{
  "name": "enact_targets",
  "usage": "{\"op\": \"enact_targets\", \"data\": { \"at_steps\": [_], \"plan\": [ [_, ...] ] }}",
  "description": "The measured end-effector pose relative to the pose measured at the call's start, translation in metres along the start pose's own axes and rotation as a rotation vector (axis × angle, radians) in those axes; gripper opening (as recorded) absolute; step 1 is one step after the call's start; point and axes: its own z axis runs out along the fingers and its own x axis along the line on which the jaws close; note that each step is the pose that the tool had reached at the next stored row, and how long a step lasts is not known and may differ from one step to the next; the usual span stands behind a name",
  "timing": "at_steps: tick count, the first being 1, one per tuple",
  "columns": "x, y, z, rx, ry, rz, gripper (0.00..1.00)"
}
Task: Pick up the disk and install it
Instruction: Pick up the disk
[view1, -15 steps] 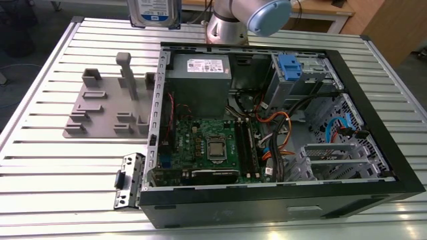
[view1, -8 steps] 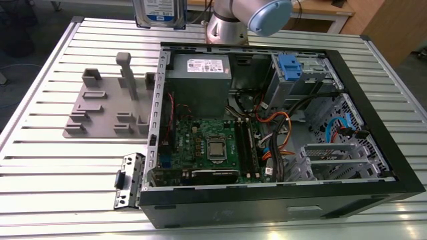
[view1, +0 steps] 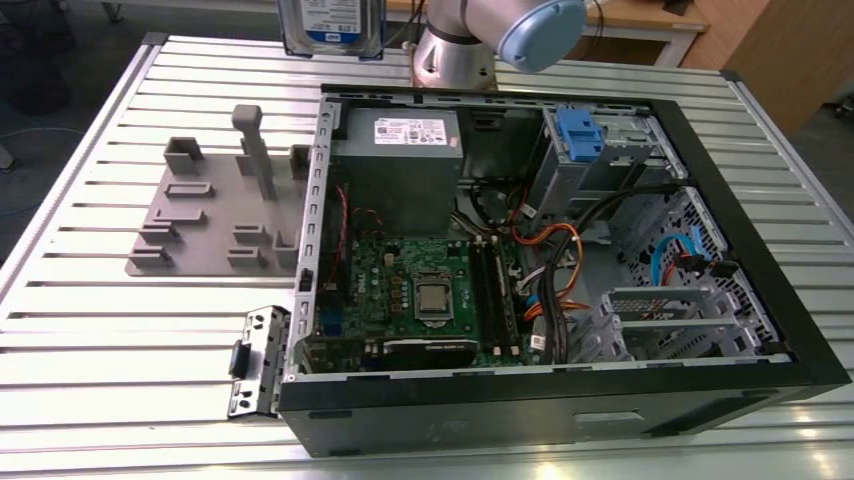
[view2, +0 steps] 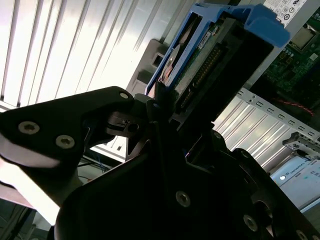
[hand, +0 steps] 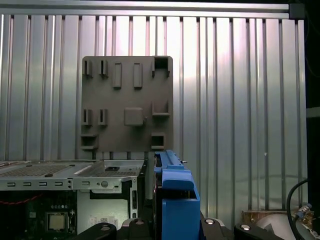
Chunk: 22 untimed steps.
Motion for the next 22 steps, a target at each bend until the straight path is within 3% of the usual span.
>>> {"op": "enact_targets", "data": {
  "at_steps": [12,22],
  "plan": [
    [-0.0002,-0.0194,-0.0004,-0.0003,0.0001,0.0,0.36],
    [-0.0004,-0.0422,-0.0008,-0.0015,0.0,0.0,0.36]
  ]
}}
